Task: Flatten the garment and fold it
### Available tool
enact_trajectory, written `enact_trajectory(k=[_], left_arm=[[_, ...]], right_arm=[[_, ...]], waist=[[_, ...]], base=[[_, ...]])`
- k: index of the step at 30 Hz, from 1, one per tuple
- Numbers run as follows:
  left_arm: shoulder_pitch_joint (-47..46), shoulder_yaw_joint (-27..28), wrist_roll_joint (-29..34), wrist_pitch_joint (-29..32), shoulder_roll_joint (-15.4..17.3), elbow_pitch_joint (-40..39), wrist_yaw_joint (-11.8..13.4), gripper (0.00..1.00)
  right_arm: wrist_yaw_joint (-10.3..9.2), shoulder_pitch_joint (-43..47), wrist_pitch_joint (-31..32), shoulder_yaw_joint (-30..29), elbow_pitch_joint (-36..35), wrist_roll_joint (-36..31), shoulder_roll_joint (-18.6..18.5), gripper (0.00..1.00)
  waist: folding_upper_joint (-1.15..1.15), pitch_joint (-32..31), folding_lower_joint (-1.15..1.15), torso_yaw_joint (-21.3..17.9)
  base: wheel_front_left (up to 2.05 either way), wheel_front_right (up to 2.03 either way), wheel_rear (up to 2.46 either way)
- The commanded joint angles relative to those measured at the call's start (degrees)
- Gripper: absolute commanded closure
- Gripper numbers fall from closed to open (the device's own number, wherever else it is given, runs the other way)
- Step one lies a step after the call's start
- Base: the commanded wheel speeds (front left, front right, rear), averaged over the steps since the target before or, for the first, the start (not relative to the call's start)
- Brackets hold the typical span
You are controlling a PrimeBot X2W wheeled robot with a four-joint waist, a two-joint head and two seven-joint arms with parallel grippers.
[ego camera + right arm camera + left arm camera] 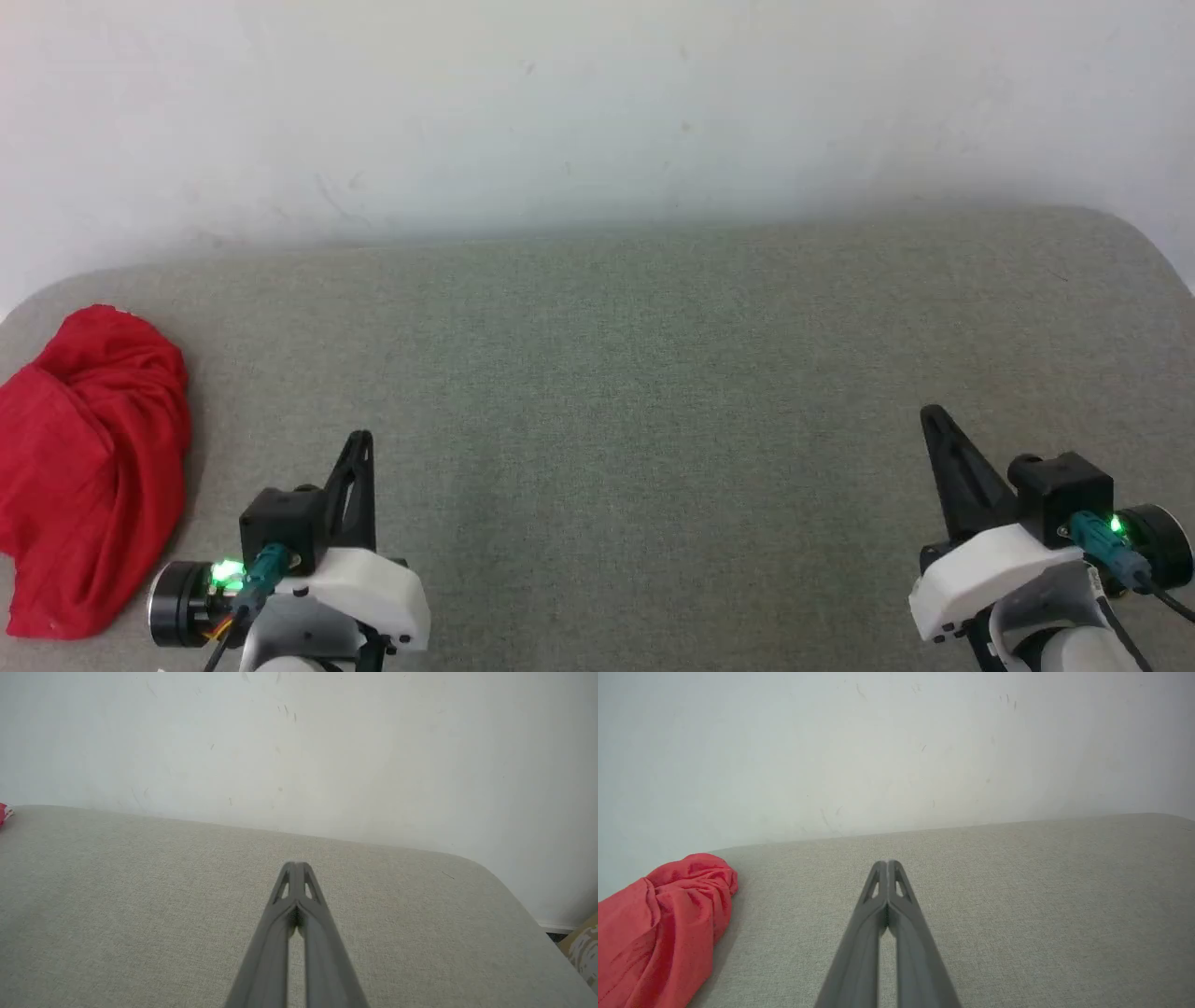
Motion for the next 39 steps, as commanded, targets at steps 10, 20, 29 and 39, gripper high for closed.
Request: enact_trajectory(k=[10,20,29,39], left_arm=[[-0.69,0.26,0.21,0.02,-0.26,0.1,-0.47,1.0],[0.02,-0.02,0.0,0.0,0.01,-0.01,0.02,0.0],[0.29,0.01,-0.36,-0.72,0.02,0.06,-0.23,0.0],[0.77,0.19,-0.98,-1.92,0.0,0.02,-0.58,0.0]], right_arm=[[-0.11,-0.38,0.04,0.01,-0.21,-0.27,0.18,1.0],[0.0,0.01,0.0,0.0,0.01,0.01,-0.01,0.0],[-0.01,0.17,-0.72,-0.73,0.31,0.58,-0.02,0.0],[-0.01,0.4,-1.92,-1.89,0.51,1.32,-0.01,0.0]], waist=[[0.0,0.0,0.0,0.0],[0.0,0.0,0.0,0.0],[0.0,0.04,0.0,0.03],[0.0,0.13,0.0,0.06]], base=[[0.0,0.0,0.0],[0.0,0.0,0.0],[0.0,0.0,0.0],[0.0,0.0,0.0]])
